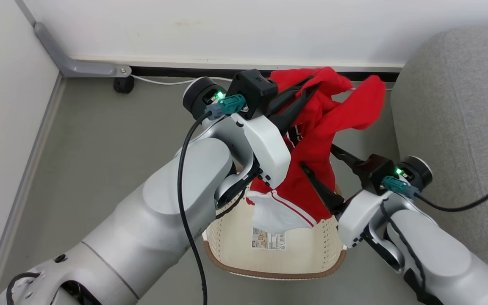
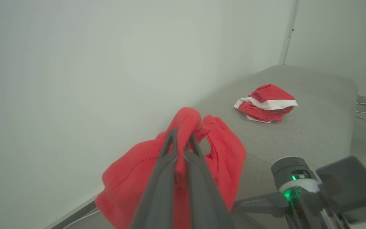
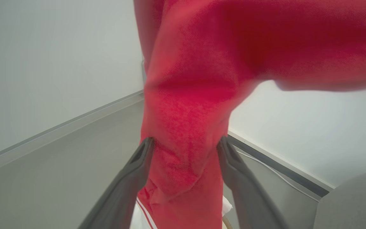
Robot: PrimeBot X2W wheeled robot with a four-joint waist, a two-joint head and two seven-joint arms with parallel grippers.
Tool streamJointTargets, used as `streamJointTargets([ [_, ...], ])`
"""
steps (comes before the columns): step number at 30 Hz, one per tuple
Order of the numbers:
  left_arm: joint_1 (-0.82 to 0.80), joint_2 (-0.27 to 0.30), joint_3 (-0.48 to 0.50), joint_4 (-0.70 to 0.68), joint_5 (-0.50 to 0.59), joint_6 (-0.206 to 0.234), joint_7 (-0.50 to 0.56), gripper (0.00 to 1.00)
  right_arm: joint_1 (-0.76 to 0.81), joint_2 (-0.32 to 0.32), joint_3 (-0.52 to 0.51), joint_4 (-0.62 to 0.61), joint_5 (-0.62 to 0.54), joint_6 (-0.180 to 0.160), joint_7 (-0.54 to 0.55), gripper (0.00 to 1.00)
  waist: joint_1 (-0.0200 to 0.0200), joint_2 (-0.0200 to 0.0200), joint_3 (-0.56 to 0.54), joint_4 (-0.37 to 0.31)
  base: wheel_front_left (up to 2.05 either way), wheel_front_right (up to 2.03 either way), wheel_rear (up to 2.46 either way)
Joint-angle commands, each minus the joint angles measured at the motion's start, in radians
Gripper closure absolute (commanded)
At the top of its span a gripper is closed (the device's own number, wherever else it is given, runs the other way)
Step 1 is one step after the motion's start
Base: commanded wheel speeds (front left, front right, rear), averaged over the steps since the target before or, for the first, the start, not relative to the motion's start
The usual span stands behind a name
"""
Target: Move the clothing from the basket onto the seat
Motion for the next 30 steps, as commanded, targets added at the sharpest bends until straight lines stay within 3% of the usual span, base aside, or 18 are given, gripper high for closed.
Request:
streamJointTargets([
  [1,-0.051,0.013,0.023,-0.027,-0.011,0.004,-0.002,1.00,-0.025,0.020,0.016,0.010,0.011,0.004,-0.006,0.00,0.0000,0.0000,0.002,0.009,0.00,0.00,0.00],
  [8,-0.042,0.007,0.002,-0.038,-0.026,0.010,-0.018,1.00,-0.081,0.081,0.059,0.112,0.058,0.004,-0.006,0.02,0.0000,0.0000,0.004,0.032,0.00,0.00,0.00],
  [10,-0.040,0.006,-0.005,-0.036,-0.031,0.012,-0.023,1.00,-0.091,0.089,0.065,0.119,0.069,0.004,-0.006,0.92,0.0000,0.0000,0.004,0.035,0.00,0.00,0.00],
  [11,-0.040,0.006,-0.005,-0.036,-0.031,0.012,-0.023,1.00,-0.091,0.089,0.065,0.119,0.069,0.004,-0.006,0.92,0.0000,0.0000,0.004,0.035,0.00,0.00,0.00],
  [12,-0.039,0.006,-0.008,-0.035,-0.033,0.013,-0.025,1.00,-0.094,0.090,0.066,0.119,0.074,0.004,-0.006,1.00,0.0000,0.0000,0.005,0.036,0.00,0.00,0.00],
  [17,-0.034,0.005,-0.016,-0.021,-0.047,0.015,-0.043,1.00,-0.100,0.083,0.074,0.105,0.099,0.004,-0.006,1.00,0.0000,0.0000,0.010,0.025,0.00,0.00,0.00],
  [18,-0.034,0.005,-0.018,-0.017,-0.047,0.015,-0.047,0.82,-0.101,0.080,0.074,0.100,0.102,0.004,-0.006,1.00,0.0000,0.0000,0.012,0.021,0.00,0.00,0.00],
  [19,-0.034,0.005,-0.021,-0.012,-0.047,0.015,-0.051,0.52,-0.102,0.077,0.072,0.095,0.105,0.004,-0.006,1.00,0.0000,0.0000,0.013,0.017,0.00,0.00,0.00],
  [20,-0.034,0.005,-0.021,-0.008,-0.048,0.015,-0.056,0.07,-0.104,0.075,0.071,0.088,0.107,0.004,-0.006,1.00,0.0000,0.0000,0.015,0.012,0.00,0.00,0.00],
  [21,-0.033,0.005,-0.023,-0.003,-0.050,0.014,-0.060,0.00,-0.103,0.074,0.066,0.078,0.111,0.004,-0.006,1.00,0.0000,0.0000,0.016,0.008,0.00,0.00,0.00],
  [30,-0.018,0.005,-0.035,0.051,-0.049,-0.007,-0.097,0.00,-0.081,0.051,0.025,-0.004,0.103,0.004,-0.006,1.00,0.0000,0.0000,0.018,-0.040,0.00,0.00,0.00],
])
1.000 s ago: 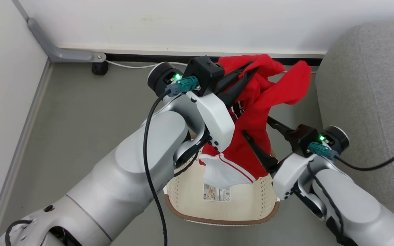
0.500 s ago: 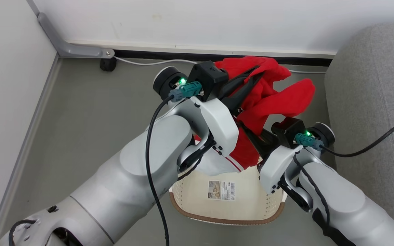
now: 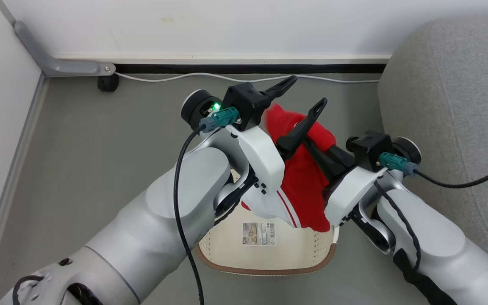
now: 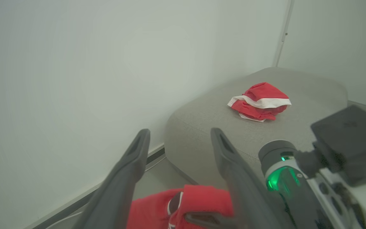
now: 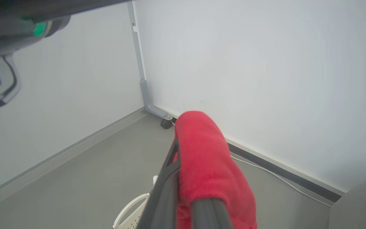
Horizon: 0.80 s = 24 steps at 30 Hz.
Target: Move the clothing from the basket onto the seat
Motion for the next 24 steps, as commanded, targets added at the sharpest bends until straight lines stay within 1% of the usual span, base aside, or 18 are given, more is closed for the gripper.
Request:
streamJointTargets([
  [1,-0.016,0.012,0.028,-0.006,0.002,-0.006,-0.016,0.00,0.010,-0.001,-0.017,-0.038,-0.003,0.004,-0.006,1.00,0.0000,0.0000,-0.002,-0.019,0.00,0.00,0.00],
  [8,0.026,0.012,0.046,0.015,0.022,-0.017,-0.028,0.00,0.052,-0.019,-0.065,-0.098,-0.022,0.004,-0.006,1.00,0.0000,0.0000,-0.010,-0.095,0.00,0.00,0.00],
  [14,0.071,0.023,0.115,0.007,0.067,-0.021,-0.029,0.00,0.095,-0.040,-0.096,-0.135,-0.028,0.004,-0.006,1.00,0.0000,0.0000,-0.020,-0.176,0.00,0.00,0.00],
  [15,0.088,0.029,0.137,0.004,0.085,-0.023,-0.029,0.00,0.109,-0.045,-0.109,-0.148,-0.030,0.004,-0.006,1.00,0.0000,0.0000,-0.024,-0.205,0.00,0.00,0.00],
  [24,0.165,0.044,0.209,-0.001,0.145,-0.035,-0.029,0.00,0.166,-0.055,-0.174,-0.201,-0.033,0.004,-0.006,1.00,0.0000,0.0000,-0.040,-0.332,0.00,0.00,0.00],
])
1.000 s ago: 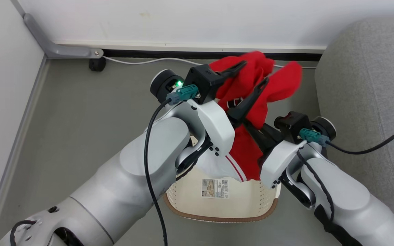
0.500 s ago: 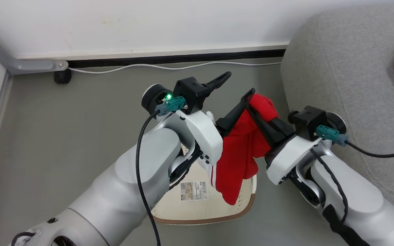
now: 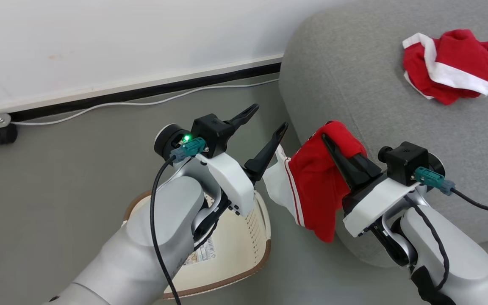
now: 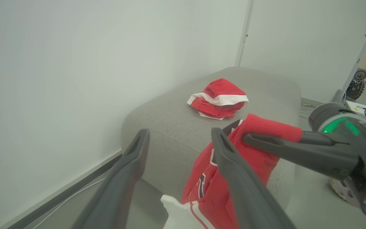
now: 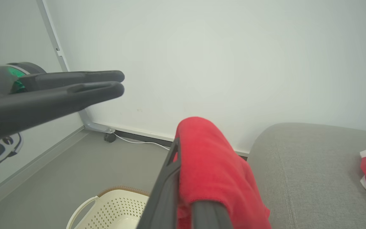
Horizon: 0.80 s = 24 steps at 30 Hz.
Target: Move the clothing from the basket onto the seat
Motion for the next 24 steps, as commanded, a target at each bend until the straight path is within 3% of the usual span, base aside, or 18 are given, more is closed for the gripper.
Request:
streamJointTargets([
  [1,-0.005,0.021,0.039,-0.026,0.011,-0.006,-0.010,0.00,0.021,-0.002,-0.008,-0.032,-0.011,0.004,-0.006,1.00,0.0000,0.0000,-0.009,-0.042,0.00,0.00,0.00],
  [18,0.165,0.040,0.154,-0.111,0.099,-0.015,-0.010,0.00,0.133,0.006,-0.108,-0.113,-0.027,0.004,-0.006,1.00,0.0000,0.0000,-0.058,-0.270,0.00,0.00,0.00],
  [24,0.193,0.041,0.143,-0.148,0.119,-0.016,-0.010,0.00,0.174,-0.008,-0.188,-0.152,-0.032,0.004,-0.006,1.00,0.0000,0.0000,-0.038,-0.291,0.00,0.00,0.00],
])
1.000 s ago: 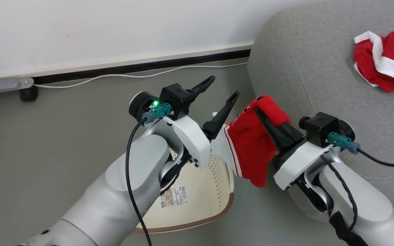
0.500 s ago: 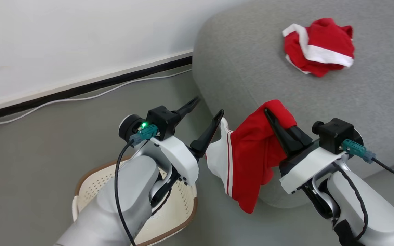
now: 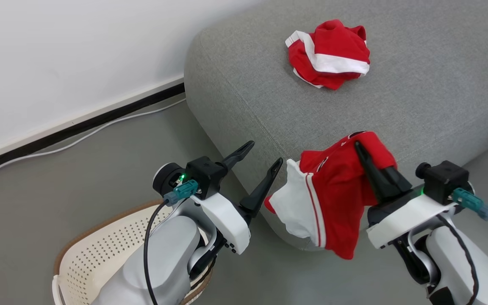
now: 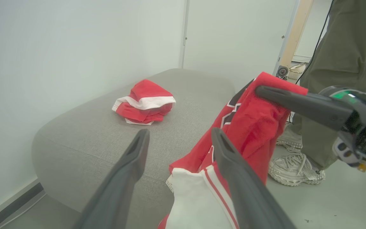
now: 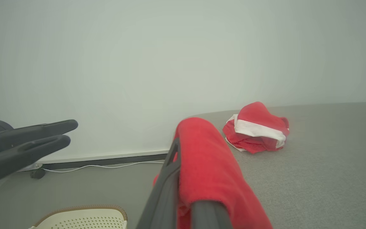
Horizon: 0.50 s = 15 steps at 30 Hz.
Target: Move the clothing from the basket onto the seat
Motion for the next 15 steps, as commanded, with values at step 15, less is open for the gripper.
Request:
streamJointTargets([
  [15,-0.013,0.021,-0.003,-0.037,0.023,-0.007,-0.010,0.00,-0.077,-0.037,-0.138,-0.085,-0.075,0.004,-0.006,1.00,0.0000,-0.0001,0.113,-0.004,0.00,0.00,0.00],
])
